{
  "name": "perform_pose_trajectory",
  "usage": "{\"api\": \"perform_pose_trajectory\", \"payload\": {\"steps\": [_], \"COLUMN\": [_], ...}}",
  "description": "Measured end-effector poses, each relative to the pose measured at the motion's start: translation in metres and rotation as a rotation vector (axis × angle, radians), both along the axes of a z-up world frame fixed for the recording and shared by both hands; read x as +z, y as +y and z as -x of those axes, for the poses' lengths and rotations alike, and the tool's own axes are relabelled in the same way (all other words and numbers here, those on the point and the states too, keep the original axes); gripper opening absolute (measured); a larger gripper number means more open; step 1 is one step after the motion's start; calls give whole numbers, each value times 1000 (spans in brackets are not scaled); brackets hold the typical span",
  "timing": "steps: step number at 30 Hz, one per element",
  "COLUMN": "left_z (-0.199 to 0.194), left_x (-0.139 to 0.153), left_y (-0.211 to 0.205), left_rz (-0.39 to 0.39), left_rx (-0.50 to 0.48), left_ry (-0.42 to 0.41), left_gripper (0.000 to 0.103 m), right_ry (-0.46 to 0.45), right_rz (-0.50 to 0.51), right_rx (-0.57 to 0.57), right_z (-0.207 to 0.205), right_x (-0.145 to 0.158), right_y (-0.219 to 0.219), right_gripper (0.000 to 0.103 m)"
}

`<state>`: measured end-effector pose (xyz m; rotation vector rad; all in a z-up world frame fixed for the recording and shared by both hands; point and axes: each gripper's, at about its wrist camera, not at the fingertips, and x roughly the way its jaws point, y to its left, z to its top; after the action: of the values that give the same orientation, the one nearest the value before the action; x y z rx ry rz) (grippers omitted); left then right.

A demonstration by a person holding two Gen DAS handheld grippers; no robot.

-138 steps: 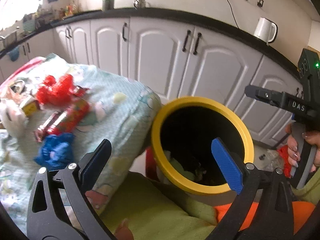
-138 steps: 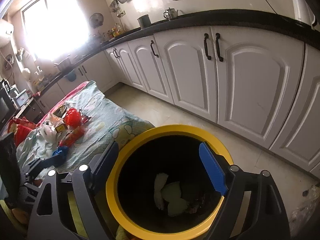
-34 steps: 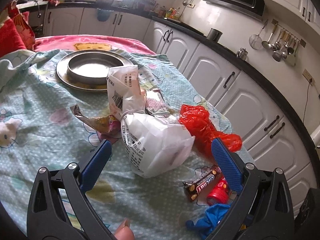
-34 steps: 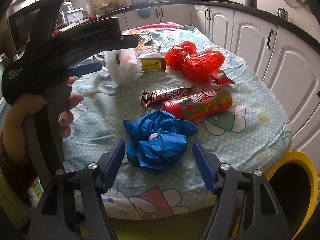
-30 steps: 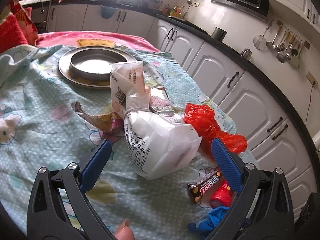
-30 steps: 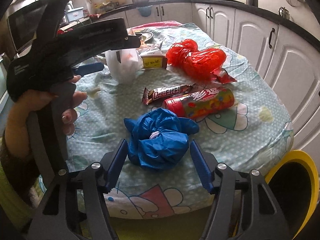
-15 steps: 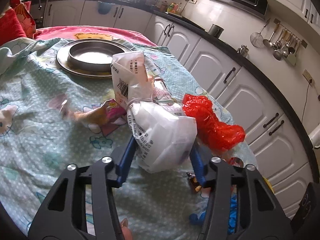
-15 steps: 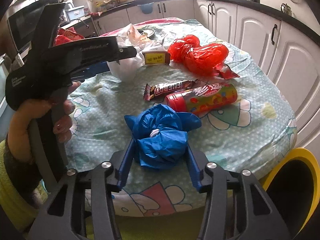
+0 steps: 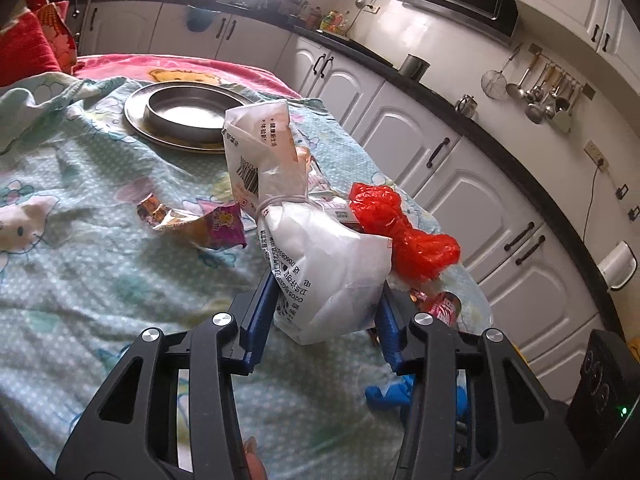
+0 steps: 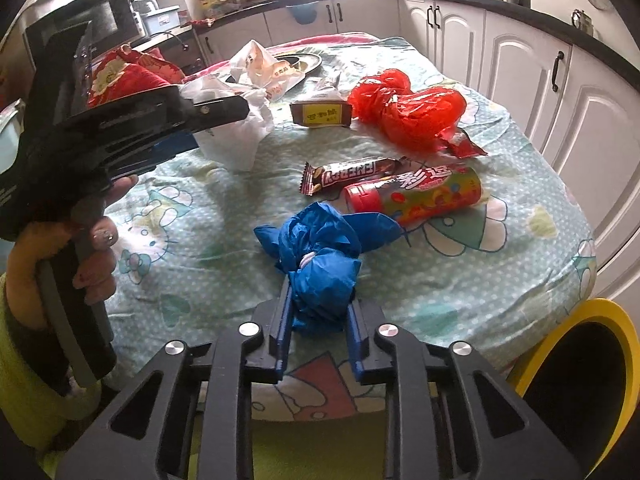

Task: Collect trash
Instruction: 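Carry the blue bag with the right tool while the left tool carries the white bag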

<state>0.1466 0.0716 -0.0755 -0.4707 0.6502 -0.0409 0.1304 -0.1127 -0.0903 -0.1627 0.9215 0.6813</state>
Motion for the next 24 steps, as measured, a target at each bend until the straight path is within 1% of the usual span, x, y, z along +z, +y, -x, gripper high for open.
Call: {"api": "perform_pose_trajectory", "payload": {"steps": [8,14,16,19,24], "left_z": [20,34,36,37,40], "left_x": [11,23,27,27,28], "left_y": [2,0,0,-4,-18], "left_rz": [-13,-18,2,10,-11], "left_rx": [-17,-50,-76,-102,-125], "left_ry": [-21,-62,-75,-68,-67], "left_gripper": [37,37,37,37,37], "right_ry": [-5,-21,-30,-44,-99], "right_rz": [-26,-59,-71,-97,-121], "right_rx": [14,9,-6,-43,-106], "right_z": [6,8,8,6,2], "right_x": [9,20,26,36,54], "right_y": [-4,-13,-19,-32,-56], "right_gripper": [19,19,18,19,18]}}
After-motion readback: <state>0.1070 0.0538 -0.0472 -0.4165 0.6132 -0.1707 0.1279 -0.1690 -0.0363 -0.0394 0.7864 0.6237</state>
